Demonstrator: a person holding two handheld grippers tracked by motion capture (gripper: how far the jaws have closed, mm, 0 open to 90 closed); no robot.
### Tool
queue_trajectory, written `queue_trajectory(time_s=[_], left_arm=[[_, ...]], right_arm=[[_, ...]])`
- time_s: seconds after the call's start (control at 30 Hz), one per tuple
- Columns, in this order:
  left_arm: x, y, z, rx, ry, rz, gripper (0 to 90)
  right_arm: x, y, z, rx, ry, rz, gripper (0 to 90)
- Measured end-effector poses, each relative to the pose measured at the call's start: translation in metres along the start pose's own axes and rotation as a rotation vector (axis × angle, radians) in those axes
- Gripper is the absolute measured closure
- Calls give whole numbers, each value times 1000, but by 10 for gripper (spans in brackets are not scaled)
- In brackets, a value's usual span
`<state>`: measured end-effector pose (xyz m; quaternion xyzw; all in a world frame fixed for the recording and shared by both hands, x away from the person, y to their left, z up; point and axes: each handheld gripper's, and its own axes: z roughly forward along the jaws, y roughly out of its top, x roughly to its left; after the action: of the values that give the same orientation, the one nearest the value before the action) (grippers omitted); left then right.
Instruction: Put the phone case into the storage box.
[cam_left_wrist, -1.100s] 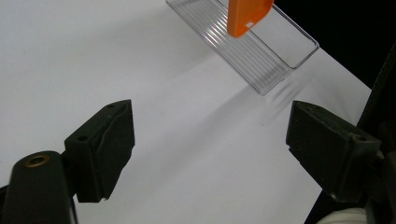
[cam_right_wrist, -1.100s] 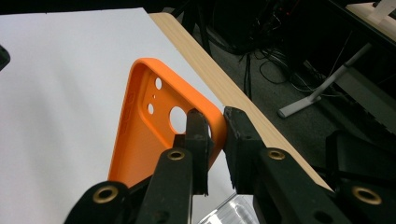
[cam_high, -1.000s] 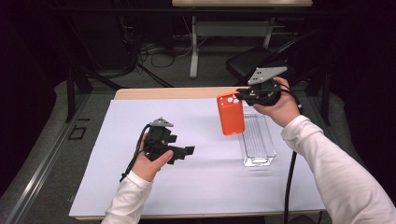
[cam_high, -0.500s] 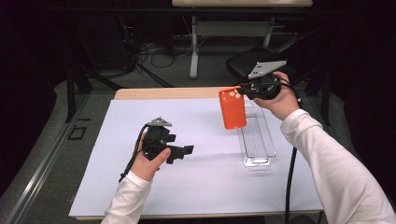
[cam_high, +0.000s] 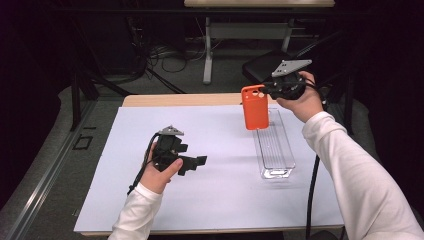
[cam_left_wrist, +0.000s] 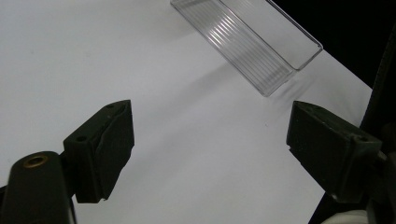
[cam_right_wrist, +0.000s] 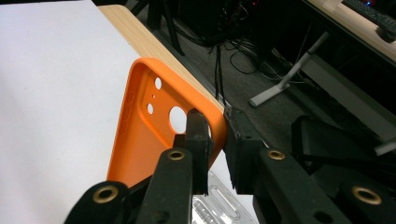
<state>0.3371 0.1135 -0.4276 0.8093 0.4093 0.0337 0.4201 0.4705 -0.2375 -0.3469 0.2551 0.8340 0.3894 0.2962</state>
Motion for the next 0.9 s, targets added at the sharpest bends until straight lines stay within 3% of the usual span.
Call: queue_trajectory(time_s=[0.3, 0.57, 0.9], left_arm=[[1, 0, 0, 2, -1, 3, 156], [0, 0, 1, 6, 3, 1, 155], [2, -1, 1, 5, 4, 0, 156]], right_arm=[[-6, -4, 5, 16, -25, 1, 806], [-10, -7, 4, 4, -61, -50, 806], [-17, -15, 3, 2, -84, -71, 806]])
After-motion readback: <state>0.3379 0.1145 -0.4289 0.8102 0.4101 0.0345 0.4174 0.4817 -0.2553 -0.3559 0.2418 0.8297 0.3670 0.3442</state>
